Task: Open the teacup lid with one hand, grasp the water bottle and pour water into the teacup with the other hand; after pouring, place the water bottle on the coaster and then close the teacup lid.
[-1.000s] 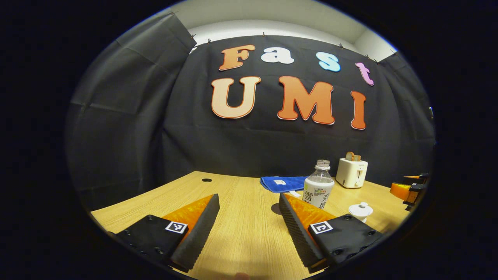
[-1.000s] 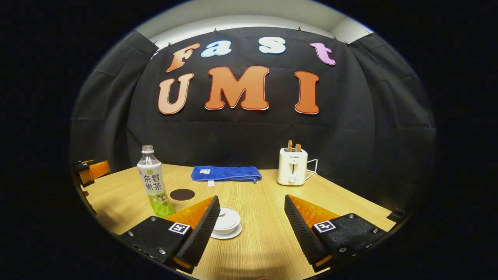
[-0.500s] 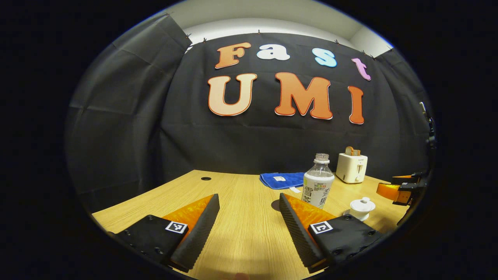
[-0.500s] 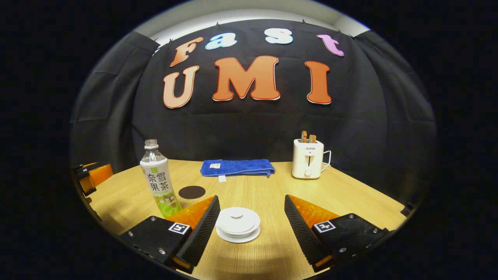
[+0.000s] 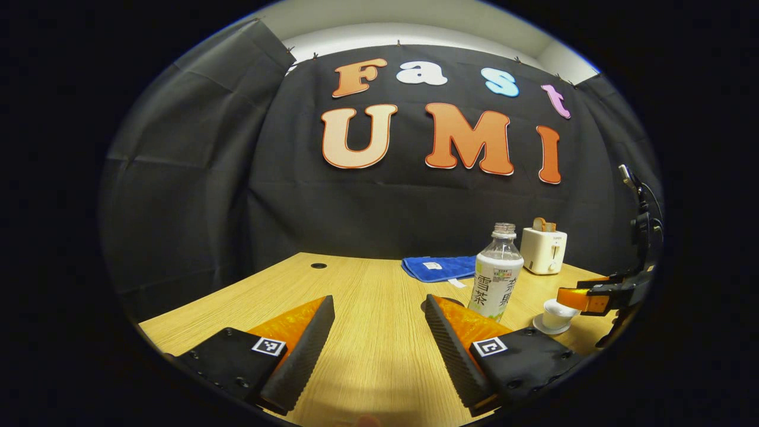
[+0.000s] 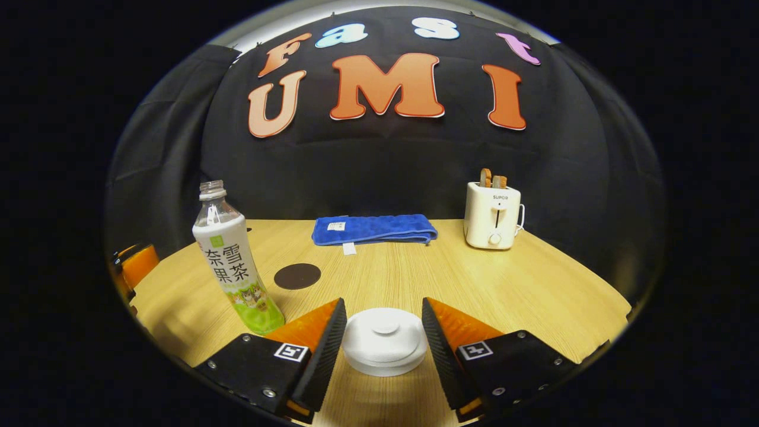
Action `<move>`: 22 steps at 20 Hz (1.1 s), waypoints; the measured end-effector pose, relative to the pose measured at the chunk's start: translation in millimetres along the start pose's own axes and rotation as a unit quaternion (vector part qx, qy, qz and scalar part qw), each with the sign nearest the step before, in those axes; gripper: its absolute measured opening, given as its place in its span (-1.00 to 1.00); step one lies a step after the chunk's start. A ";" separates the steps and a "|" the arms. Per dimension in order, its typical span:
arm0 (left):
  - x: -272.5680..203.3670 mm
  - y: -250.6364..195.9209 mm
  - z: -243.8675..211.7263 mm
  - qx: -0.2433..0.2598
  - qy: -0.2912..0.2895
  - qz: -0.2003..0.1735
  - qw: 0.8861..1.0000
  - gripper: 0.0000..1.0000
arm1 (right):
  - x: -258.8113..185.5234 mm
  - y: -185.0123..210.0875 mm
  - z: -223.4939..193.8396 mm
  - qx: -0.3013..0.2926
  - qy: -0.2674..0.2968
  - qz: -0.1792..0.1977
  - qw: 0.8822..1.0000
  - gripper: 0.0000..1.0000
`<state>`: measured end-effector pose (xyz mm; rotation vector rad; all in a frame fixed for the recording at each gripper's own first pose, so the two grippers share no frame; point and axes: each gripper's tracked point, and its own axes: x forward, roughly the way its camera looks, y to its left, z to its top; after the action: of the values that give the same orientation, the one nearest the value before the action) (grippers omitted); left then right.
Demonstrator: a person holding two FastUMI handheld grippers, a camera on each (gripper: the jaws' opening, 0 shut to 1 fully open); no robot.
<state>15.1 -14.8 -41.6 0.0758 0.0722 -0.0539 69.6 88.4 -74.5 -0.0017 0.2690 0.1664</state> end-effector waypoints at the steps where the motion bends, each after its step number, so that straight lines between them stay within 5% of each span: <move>1: 0.1 0.6 -0.2 0.001 0.001 0.000 1.000 0.97 | 1.8 0.9 -1.4 0.000 0.004 0.001 1.000 0.46; 12: -0.8 3.5 -6.6 0.000 0.013 0.003 1.000 0.97 | 9.5 -3.5 -9.2 -0.011 0.032 -0.008 0.999 -0.23; 22: -1.9 -7.9 -10.9 0.007 0.022 -0.009 1.000 0.97 | 9.8 -3.6 -8.0 -0.021 0.035 -0.013 0.999 -0.52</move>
<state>12.1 -21.7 -52.9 0.0898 0.1156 -0.0710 77.3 86.3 -84.9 -0.0520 0.3359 0.1459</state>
